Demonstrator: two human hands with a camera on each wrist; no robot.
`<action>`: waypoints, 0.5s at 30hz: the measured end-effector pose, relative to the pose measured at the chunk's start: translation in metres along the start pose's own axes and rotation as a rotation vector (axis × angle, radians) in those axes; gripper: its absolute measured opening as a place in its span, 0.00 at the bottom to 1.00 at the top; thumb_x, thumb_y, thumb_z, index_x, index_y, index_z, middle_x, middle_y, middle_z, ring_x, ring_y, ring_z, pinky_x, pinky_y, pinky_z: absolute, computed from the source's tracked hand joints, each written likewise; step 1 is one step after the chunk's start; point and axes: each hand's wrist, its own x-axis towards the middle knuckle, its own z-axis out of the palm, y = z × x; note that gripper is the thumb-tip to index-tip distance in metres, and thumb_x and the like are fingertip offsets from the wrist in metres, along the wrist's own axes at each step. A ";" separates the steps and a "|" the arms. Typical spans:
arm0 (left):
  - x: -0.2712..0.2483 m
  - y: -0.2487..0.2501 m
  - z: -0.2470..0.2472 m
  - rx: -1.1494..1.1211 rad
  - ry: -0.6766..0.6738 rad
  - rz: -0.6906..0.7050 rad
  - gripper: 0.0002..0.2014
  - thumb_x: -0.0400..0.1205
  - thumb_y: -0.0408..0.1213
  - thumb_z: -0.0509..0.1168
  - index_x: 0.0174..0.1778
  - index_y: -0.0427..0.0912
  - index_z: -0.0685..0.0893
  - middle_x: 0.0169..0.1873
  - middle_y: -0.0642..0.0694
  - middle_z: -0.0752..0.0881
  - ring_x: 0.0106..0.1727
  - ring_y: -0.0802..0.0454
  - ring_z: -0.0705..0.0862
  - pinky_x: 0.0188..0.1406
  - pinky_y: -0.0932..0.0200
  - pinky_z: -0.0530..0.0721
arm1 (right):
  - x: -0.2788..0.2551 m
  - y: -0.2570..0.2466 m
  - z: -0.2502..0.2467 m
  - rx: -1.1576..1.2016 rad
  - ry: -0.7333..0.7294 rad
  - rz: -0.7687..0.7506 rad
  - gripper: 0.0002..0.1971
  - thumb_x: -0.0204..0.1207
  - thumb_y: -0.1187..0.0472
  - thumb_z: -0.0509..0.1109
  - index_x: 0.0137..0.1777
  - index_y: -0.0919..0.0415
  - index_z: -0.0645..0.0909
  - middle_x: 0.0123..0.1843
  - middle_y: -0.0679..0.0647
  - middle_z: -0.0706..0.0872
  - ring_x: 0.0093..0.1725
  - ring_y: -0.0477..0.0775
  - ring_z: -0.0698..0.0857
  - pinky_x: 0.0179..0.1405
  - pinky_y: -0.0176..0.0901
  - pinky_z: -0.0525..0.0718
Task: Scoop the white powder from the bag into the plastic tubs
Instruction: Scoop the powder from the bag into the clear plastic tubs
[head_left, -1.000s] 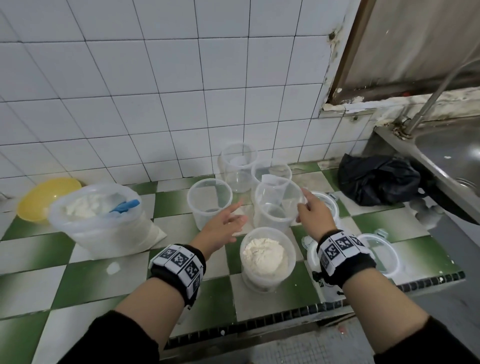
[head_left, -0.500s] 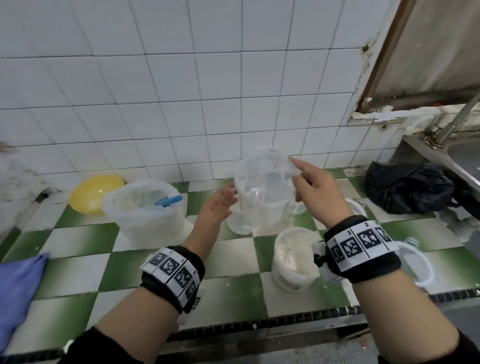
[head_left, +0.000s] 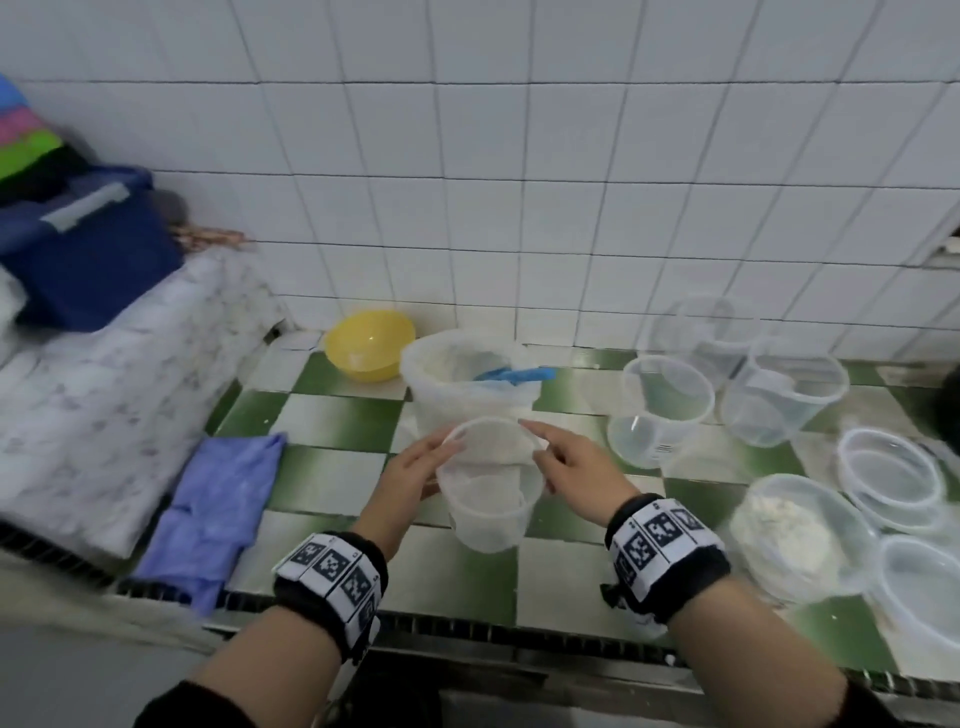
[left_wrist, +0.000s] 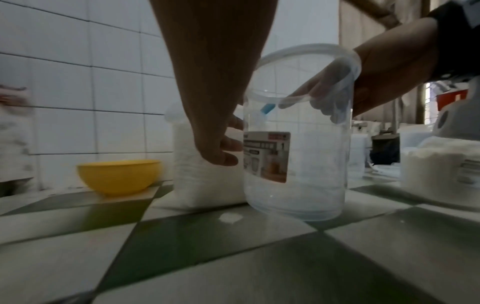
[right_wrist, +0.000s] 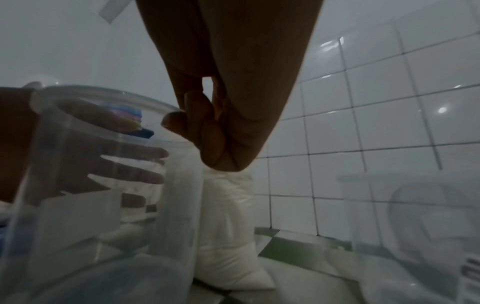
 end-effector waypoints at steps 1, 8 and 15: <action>0.000 -0.003 -0.008 -0.008 0.020 -0.018 0.13 0.82 0.44 0.68 0.62 0.48 0.89 0.57 0.47 0.90 0.59 0.46 0.88 0.58 0.51 0.85 | 0.004 0.000 0.009 -0.001 -0.012 0.004 0.21 0.82 0.64 0.59 0.74 0.49 0.73 0.27 0.45 0.76 0.30 0.41 0.77 0.36 0.26 0.76; 0.009 -0.016 -0.034 0.039 0.085 -0.085 0.12 0.84 0.49 0.64 0.55 0.52 0.91 0.54 0.50 0.91 0.61 0.45 0.87 0.67 0.41 0.82 | 0.017 0.003 0.033 -0.075 -0.052 0.030 0.23 0.82 0.64 0.59 0.75 0.48 0.72 0.32 0.49 0.79 0.36 0.47 0.80 0.52 0.42 0.83; 0.025 0.012 -0.050 0.128 0.201 0.039 0.12 0.86 0.51 0.61 0.56 0.57 0.89 0.57 0.55 0.87 0.64 0.52 0.81 0.64 0.50 0.78 | 0.024 -0.013 -0.007 -0.040 0.300 -0.015 0.11 0.80 0.57 0.64 0.60 0.45 0.83 0.29 0.52 0.78 0.28 0.53 0.77 0.31 0.30 0.78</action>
